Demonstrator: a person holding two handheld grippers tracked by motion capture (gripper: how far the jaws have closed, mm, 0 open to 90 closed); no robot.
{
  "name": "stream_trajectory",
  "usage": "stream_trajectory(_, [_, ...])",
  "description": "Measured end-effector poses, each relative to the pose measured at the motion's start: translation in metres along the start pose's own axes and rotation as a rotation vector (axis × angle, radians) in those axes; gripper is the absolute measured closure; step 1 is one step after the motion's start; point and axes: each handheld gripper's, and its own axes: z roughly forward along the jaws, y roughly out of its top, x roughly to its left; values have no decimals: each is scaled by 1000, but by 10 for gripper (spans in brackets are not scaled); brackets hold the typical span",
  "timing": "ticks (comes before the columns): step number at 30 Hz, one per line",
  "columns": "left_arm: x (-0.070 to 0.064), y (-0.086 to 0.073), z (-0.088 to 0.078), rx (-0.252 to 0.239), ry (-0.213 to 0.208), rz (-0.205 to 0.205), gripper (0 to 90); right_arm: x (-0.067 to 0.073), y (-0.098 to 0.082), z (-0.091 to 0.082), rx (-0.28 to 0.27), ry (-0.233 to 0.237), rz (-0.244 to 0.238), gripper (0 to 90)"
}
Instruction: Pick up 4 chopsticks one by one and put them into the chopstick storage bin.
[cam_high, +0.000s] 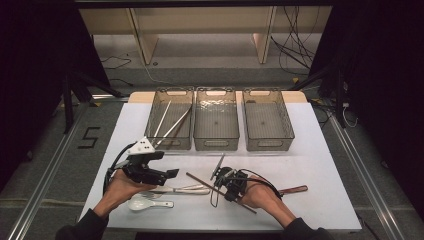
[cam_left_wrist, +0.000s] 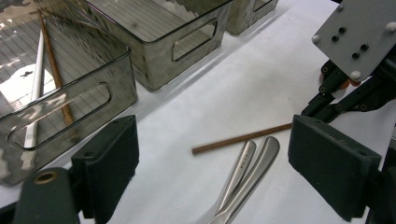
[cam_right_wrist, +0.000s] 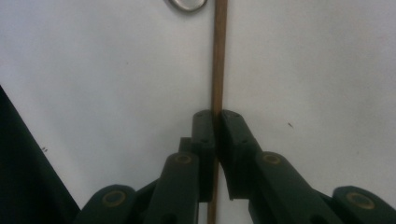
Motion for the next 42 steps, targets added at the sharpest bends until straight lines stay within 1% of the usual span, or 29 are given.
stream_trajectory(3, [-1,0,0,-3,-1,-1,160,1,0,0,1,-10,-8,858])
stream_trajectory(4, [-2,0,1,2,-2,5,160,1,0,0,-1,-13,-7,859])
stream_trajectory(8, [-2,-1,2,6,-2,8,159,0,0,-1,-4,-10,-1,861])
stream_trajectory(10, [-2,-1,3,8,-4,7,160,-1,-1,-2,-29,-4,4,862])
stream_trajectory(12, [-2,-1,3,11,-6,9,160,-2,-2,-6,-36,4,-6,863])
stream_trajectory(14, [-2,-2,4,17,-10,16,161,-2,-2,-9,-62,-5,-2,863])
stream_trajectory(16, [-4,-2,5,28,-16,30,161,-2,-3,-13,-74,0,-19,863])
stream_trajectory(17, [-5,-2,6,35,-19,39,161,-2,-4,-15,-80,-3,-20,863])
stream_trajectory(19, [-7,-1,10,53,-18,60,161,-1,-4,-20,-97,-5,-26,863])
stream_trajectory(21, [-9,-1,14,85,-23,82,161,1,-5,-25,-106,-2,-47,863])
stream_trajectory(23, [-11,-2,18,113,-20,113,161,4,-5,-28,-112,-12,-69,863])
stream_trajectory(25, [-15,-1,21,137,-32,141,163,7,-6,-32,-108,-23,-86,863])
stream_trajectory(28, [-21,1,26,166,-53,184,174,11,-6,-36,-110,-22,-116,863])
stream_trajectory(30, [-25,2,31,198,-70,217,182,14,-6,-37,-111,-27,-121,863])
stream_trajectory(32, [-29,2,35,228,-85,245,186,15,-6,-39,-107,-33,-147,863])
stream_trajectory(33, [-31,2,37,238,-83,263,191,17,-6,-39,-113,-30,-148,863])
stream_trajectory(34, [-32,2,38,248,-83,280,198,17,-6,-40,-108,-30,-160,863])
stream_trajectory(35, [-33,3,39,256,-89,290,203,19,-6,-40,-117,-32,-159,863])
stream_trajectory(37, [-36,4,42,269,-108,302,220,19,-6,-43,-102,-28,-198,863])
stream_trajectory(38, [-37,4,43,278,-119,311,232,21,-6,-43,-106,-29,-201,863])
stream_trajectory(42, [-42,4,47,328,-128,374,260,24,-6,-45,-110,-27,-223,863])
